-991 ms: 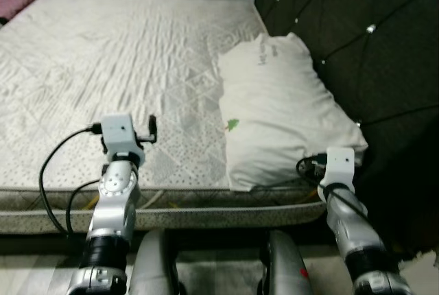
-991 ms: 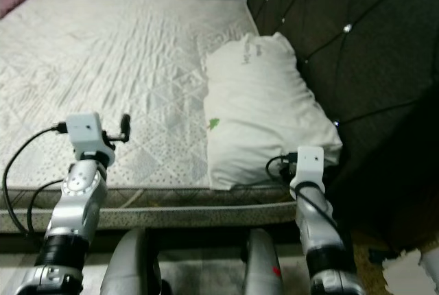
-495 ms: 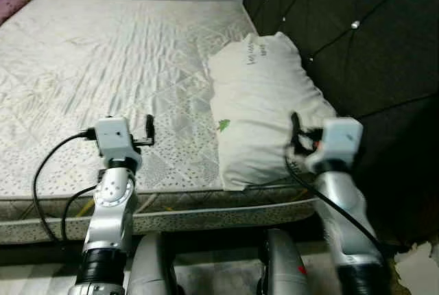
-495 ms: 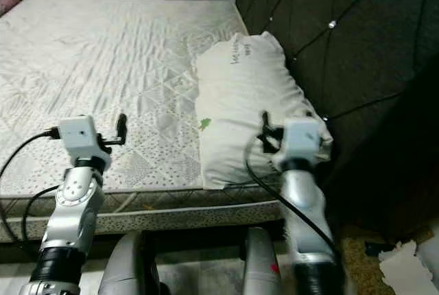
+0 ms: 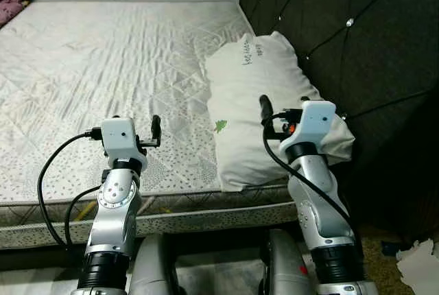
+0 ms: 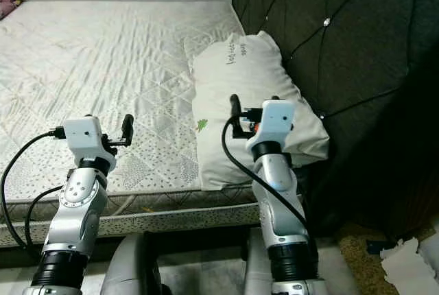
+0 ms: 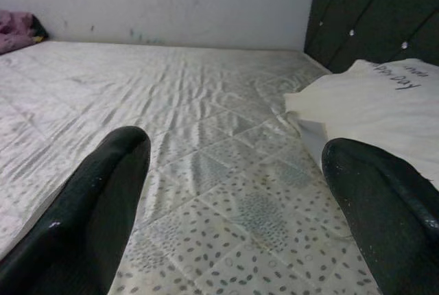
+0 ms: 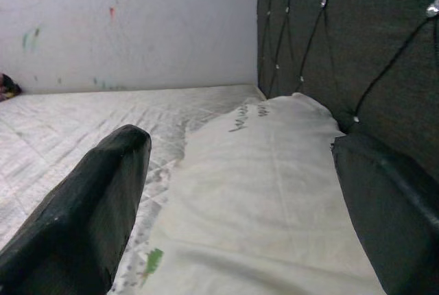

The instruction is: Clean up the room

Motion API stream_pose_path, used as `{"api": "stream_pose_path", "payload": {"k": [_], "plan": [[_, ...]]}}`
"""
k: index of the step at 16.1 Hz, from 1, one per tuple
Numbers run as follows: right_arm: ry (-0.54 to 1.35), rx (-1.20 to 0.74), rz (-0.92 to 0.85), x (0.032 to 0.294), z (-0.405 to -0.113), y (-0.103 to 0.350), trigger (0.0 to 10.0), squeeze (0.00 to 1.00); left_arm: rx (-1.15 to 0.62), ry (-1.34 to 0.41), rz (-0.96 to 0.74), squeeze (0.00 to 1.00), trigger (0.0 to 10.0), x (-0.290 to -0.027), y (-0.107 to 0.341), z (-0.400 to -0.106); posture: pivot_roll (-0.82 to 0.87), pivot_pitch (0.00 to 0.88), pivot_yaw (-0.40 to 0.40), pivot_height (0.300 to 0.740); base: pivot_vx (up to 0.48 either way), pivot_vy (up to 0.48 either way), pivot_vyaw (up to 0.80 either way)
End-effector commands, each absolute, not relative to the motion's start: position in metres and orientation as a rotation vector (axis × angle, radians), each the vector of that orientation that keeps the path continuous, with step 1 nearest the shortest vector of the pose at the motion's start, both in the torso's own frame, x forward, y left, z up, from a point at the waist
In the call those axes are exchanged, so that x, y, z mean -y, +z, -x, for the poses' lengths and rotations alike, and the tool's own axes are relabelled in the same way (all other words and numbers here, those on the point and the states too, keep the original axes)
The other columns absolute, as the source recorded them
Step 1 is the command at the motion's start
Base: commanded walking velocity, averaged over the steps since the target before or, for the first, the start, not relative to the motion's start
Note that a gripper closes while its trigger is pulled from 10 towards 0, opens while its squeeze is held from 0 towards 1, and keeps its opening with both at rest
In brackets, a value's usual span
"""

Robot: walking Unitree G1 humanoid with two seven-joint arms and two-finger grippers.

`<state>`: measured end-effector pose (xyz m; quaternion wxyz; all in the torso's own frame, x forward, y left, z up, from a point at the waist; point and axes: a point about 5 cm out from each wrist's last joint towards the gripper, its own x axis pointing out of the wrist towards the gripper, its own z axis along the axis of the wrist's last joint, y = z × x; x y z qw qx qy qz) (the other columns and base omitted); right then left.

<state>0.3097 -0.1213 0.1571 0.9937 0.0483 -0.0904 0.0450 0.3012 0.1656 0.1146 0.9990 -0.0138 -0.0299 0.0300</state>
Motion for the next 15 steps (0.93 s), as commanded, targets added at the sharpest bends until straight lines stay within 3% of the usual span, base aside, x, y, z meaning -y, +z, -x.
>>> {"api": "stream_pose_path", "payload": {"k": [1, 15], "plan": [[0.084, 0.199, -0.105, 0.123, -0.31, 0.163, 10.0, 0.0, 0.062, 0.049, 0.03, 0.0, 10.0, -0.163, 0.116, -0.299, 0.02, 0.0, 0.052, 0.621, 0.0, 0.0, 0.0], [0.039, 0.141, -0.092, 0.131, -0.308, 0.152, 10.0, 0.0, -0.014, 0.009, 0.05, 0.0, 10.0, -0.147, 0.111, -0.292, 0.03, 0.0, 0.045, 0.735, 0.0, 0.0, 0.0]]}}
